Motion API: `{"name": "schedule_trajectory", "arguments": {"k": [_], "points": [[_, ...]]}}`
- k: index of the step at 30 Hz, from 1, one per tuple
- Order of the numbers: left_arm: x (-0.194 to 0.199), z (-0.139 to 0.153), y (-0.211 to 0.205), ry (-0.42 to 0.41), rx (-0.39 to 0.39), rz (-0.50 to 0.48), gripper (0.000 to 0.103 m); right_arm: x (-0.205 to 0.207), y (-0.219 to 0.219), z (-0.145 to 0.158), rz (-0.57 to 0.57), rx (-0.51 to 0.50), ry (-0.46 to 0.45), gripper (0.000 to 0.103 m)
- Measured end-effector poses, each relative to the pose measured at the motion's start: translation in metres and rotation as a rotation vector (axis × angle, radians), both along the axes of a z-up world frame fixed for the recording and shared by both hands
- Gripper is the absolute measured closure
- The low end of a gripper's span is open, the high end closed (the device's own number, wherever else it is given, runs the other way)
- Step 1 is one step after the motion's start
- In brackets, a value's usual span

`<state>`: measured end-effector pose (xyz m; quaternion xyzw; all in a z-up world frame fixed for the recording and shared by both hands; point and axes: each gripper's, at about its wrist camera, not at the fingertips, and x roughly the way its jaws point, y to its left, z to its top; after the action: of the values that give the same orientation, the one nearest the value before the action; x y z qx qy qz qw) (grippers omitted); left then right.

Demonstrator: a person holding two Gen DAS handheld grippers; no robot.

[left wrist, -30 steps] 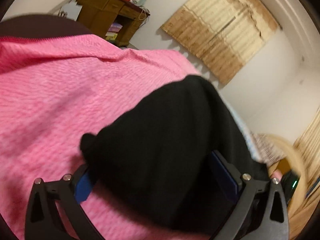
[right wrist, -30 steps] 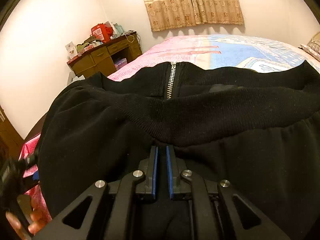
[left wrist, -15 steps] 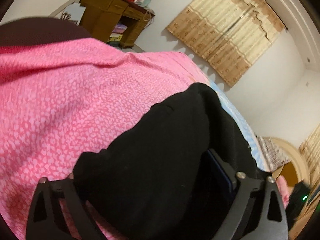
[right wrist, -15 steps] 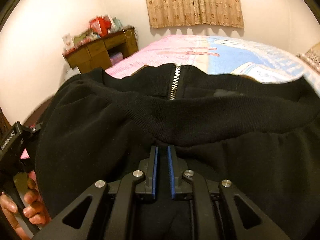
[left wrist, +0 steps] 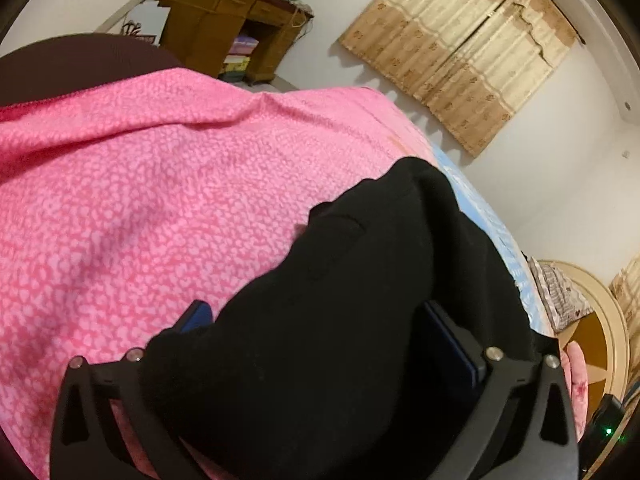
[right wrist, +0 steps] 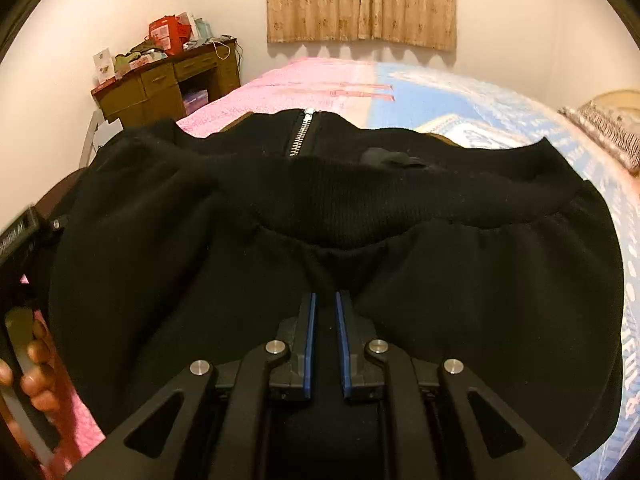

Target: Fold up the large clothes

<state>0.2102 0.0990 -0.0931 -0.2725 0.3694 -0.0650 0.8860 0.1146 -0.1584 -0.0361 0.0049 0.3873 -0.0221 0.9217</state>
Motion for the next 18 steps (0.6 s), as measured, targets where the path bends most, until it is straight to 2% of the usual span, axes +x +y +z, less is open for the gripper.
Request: {"name": "schedule_trajectory", "arguments": {"k": [2, 6, 8, 9, 11, 15, 18], "points": [[-0.004, 0.004, -0.004, -0.035, 0.024, -0.026, 0.012, -0.001, 0.002, -0.001, -0.002, -0.015, -0.009, 0.093], [-0.009, 0.012, -0.011, -0.098, 0.067, -0.057, 0.028, -0.003, -0.002, -0.003, -0.001, -0.007, -0.027, 0.093], [-0.011, 0.018, -0.014, -0.127, 0.085, -0.062, 0.044, -0.004, -0.002, -0.005, 0.002, -0.012, -0.029, 0.093], [-0.013, 0.021, -0.014, -0.14, 0.094, -0.064, 0.049, -0.003, -0.002, -0.006, 0.003, -0.013, -0.03, 0.093], [-0.016, 0.031, -0.016, -0.173, 0.11, -0.075, 0.07, -0.006, -0.001, -0.008, 0.005, -0.008, -0.033, 0.093], [-0.019, 0.055, -0.03, -0.245, 0.148, -0.131, 0.079, -0.012, -0.005, -0.011, 0.007, 0.014, -0.038, 0.093], [-0.028, 0.08, -0.054, -0.34, 0.203, -0.213, 0.083, -0.013, -0.013, -0.012, 0.015, 0.055, -0.042, 0.093]]}}
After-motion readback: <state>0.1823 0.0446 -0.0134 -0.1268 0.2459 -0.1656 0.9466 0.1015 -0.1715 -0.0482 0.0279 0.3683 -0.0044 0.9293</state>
